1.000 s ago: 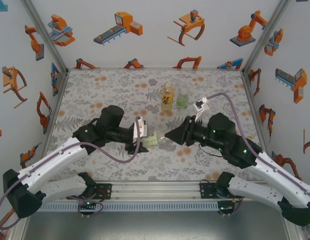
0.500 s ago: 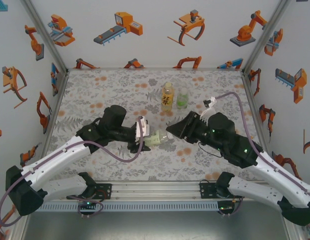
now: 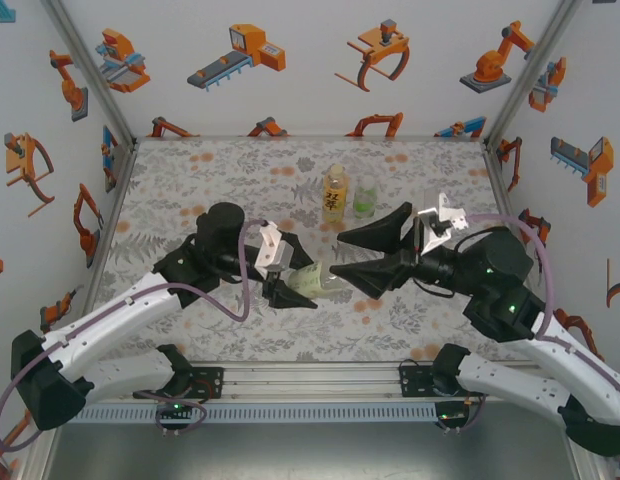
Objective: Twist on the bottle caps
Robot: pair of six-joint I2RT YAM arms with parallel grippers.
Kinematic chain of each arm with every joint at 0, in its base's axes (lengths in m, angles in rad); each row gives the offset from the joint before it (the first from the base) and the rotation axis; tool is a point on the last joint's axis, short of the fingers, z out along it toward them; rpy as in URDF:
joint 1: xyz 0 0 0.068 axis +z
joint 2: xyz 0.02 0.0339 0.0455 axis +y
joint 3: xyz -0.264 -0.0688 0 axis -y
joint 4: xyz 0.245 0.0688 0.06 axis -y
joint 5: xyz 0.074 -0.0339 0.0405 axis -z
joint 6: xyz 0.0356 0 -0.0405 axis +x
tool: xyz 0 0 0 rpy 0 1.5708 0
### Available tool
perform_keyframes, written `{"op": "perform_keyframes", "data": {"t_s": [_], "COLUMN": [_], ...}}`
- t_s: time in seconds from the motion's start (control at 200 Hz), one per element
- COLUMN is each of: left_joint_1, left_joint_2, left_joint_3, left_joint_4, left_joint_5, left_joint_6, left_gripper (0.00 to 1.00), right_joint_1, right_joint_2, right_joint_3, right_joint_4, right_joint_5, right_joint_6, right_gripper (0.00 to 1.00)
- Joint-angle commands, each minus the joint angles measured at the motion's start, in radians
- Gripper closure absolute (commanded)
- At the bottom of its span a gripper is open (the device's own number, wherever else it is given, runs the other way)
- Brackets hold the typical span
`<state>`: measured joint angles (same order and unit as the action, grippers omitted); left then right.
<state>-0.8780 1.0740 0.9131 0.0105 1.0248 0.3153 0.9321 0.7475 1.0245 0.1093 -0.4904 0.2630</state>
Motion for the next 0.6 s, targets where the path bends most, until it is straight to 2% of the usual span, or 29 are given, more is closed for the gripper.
{"op": "perform_keyframes", "data": {"t_s": [0.0,0.165,0.396,0.596], "left_joint_1": [-0.024,-0.048,-0.052,-0.053], "left_joint_2": [0.009,0.033,0.05,0.053], "left_joint_3": [0.054,0.094,0.115,0.115], "left_joint_4": [0.117,0.096,0.088,0.1], "left_joint_5": [0.154,0.168,0.172,0.169], "left_joint_6": [-0.071,-0.053,-0.052,-0.052], "left_gripper": [1.0,1.0,1.0,1.0], "right_joint_1": [0.004,0.004,0.004,0.004], "right_joint_2": [0.031,0.059,0.048,0.034], "right_joint_3": [0.026,0.016,-0.022,-0.032], "right_joint_4": [0.198,0.268,0.296,0.281], "right_joint_5": [-0.23,-0.351,-0.367,-0.408], "right_joint_6": [-0.093,-0.091,-0.088,-0.086], "right_gripper": [0.39,0.4,0.53,0.48]}}
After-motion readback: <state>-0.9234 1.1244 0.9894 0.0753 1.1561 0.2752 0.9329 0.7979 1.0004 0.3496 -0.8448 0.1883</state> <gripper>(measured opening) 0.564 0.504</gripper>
